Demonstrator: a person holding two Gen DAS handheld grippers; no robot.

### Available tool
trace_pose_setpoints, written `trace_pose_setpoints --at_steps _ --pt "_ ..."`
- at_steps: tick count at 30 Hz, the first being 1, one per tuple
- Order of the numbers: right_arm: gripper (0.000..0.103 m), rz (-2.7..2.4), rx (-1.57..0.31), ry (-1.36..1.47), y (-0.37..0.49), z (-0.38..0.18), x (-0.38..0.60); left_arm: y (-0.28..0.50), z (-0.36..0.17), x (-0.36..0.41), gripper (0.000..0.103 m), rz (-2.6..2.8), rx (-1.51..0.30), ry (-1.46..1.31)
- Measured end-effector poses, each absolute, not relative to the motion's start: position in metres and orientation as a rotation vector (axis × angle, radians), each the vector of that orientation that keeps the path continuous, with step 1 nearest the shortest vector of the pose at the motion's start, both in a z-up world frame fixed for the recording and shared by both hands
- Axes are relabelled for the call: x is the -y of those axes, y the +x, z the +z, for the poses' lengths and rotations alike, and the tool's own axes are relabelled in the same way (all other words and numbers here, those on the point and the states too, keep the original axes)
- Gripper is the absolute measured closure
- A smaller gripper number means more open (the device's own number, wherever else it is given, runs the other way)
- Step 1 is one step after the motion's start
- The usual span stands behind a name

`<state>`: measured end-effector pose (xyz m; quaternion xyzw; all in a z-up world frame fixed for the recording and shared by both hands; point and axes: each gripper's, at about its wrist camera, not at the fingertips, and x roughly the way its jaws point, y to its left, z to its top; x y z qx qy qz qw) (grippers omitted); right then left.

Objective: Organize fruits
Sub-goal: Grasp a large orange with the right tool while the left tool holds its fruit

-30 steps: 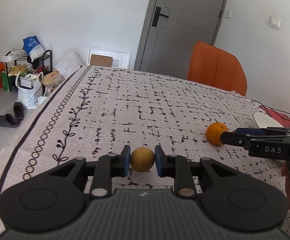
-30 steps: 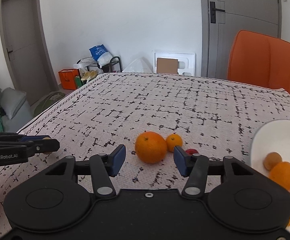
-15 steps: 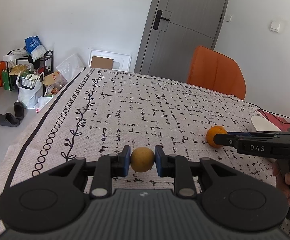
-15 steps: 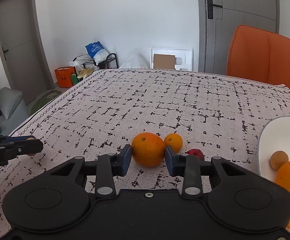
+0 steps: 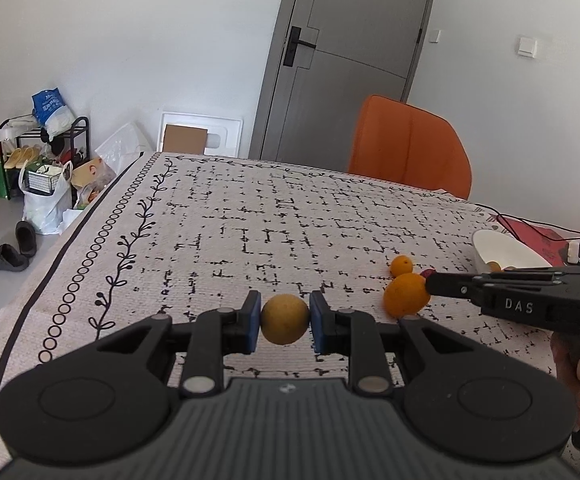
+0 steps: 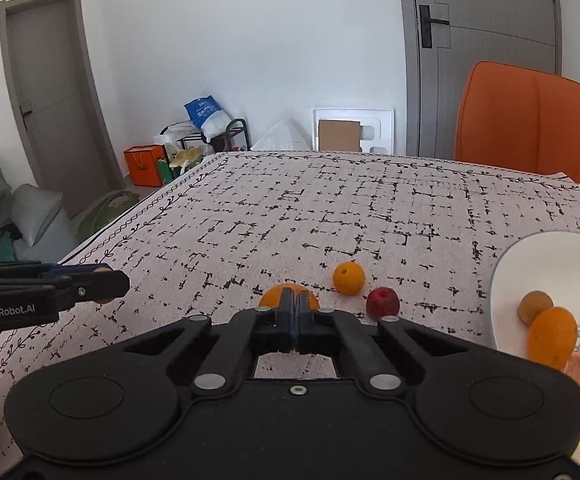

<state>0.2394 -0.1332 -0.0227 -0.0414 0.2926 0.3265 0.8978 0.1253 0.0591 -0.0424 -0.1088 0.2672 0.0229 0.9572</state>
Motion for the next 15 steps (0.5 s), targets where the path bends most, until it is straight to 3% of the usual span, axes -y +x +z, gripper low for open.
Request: trace_pose_setpoints --at_steps 4,13,15 --pt "0.102 0.689 -0.612 -0.088 0.2363 -0.023 0.1325 0.1247 -0.0433 -0.0593 0.079 0.051 -0.545 -0.219" --pt "0.054 0.68 -0.631 -0.085 0.2384 -0.0291 0.1269 0.1257 -0.0476 -0.0654 0.079 0.058 -0.553 -0.229" --pt "0.051 0.68 -0.626 -0.093 0.2399 -0.0304 0.1238 0.1256 -0.0492 -0.0678 0.079 0.062 -0.556 -0.231"
